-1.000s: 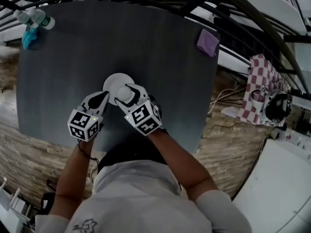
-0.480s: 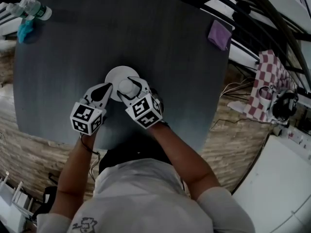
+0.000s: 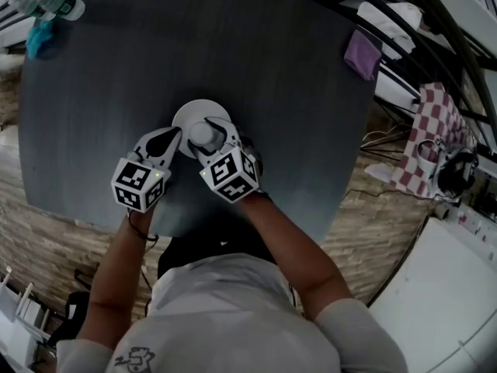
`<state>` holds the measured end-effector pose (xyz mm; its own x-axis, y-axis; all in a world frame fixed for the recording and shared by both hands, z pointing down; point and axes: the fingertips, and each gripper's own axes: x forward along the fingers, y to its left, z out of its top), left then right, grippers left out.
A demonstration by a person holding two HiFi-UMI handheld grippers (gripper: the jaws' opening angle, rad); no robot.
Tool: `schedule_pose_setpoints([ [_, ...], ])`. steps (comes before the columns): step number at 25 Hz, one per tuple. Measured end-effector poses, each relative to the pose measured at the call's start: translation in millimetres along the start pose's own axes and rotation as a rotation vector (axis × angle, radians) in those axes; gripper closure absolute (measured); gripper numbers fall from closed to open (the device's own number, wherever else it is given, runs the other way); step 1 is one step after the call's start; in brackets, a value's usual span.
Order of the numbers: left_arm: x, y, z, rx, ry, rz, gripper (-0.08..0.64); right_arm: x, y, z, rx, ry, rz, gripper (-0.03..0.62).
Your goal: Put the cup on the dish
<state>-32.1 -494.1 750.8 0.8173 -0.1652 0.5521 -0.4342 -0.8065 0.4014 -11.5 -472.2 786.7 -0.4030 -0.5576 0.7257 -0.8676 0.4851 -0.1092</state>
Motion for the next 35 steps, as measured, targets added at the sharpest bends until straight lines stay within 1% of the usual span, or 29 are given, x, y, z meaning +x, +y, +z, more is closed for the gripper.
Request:
schedule_pose_setpoints([
  [7, -4, 4, 2, -0.002, -0.004, 0.001, 0.561, 1, 2, 1, -0.050, 0.005, -0.021, 0.328],
  [12, -10, 7, 0, -0.008, -0.005, 0.002, 0.561, 5, 7, 3, -0.030, -0.002, -0.015, 0.318],
  [16, -17, 9, 1, -0.011, -0.009, 0.006, 0.561, 1, 8, 3, -0.006, -0.003, -0.031, 0.313],
  [19, -24, 6, 4, -0.009, -0.014, -0.001, 0.561, -7, 10, 2, 0.029, -0.006, -0.049, 0.311],
  [24, -34, -18, 10, -0.005, -0.017, -0.011, 0.560, -41, 22, -7, 0.099, -0.003, -0.069, 0.312],
  [30, -52, -59, 30, 0.044, -0.034, -0.021, 0.561, -94, 33, -15, 0.119, -0.004, -0.103, 0.313],
  [35, -68, -95, 41, 0.085, -0.060, -0.018, 0.561, -138, 39, -9, 0.119, -0.048, -0.125, 0.324],
])
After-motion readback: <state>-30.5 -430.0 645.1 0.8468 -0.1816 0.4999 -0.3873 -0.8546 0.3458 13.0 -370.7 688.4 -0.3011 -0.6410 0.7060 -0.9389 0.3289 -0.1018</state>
